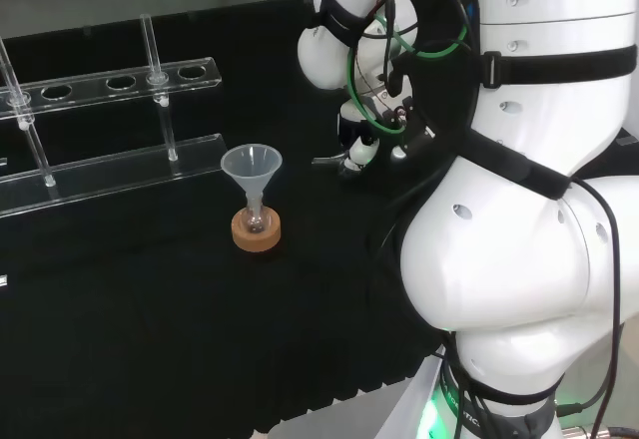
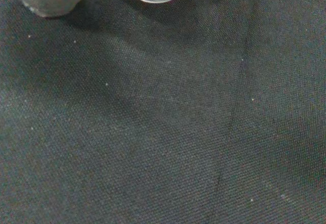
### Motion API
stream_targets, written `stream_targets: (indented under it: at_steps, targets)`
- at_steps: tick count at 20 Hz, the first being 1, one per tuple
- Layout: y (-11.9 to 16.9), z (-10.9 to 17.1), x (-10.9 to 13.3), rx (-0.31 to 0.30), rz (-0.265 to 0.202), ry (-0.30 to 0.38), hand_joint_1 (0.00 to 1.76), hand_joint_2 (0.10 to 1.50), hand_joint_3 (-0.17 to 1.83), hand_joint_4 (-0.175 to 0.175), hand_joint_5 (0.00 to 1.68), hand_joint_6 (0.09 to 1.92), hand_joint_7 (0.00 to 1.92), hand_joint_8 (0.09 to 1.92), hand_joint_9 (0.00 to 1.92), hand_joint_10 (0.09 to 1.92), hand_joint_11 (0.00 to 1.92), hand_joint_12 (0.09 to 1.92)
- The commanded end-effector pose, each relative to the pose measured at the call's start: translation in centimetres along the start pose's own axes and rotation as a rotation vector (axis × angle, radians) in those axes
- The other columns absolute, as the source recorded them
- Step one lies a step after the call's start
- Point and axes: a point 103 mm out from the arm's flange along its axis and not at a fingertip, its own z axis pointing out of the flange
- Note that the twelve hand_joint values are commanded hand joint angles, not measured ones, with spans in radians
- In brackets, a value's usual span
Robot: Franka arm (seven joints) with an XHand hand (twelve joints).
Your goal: Pick up the weighing funnel.
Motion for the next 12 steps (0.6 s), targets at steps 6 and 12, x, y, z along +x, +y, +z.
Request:
stream_targets:
  at_steps: [6, 12]
  targets:
    - [-0.5, 0.49, 0.43, -0.033, 0.026, 0.01, 0.84, 0.68, 0.35, 0.175, 1.08, 0.58, 1.34, 0.39, 1.04, 0.26, 0.1, 1.58]
    - [-0.92, 0.86, -0.55, -0.041, 0.029, 0.028, 0.86, 0.65, 0.41, 0.175, 1.13, 0.55, 1.38, 0.38, 1.07, 0.24, 0.12, 1.57]
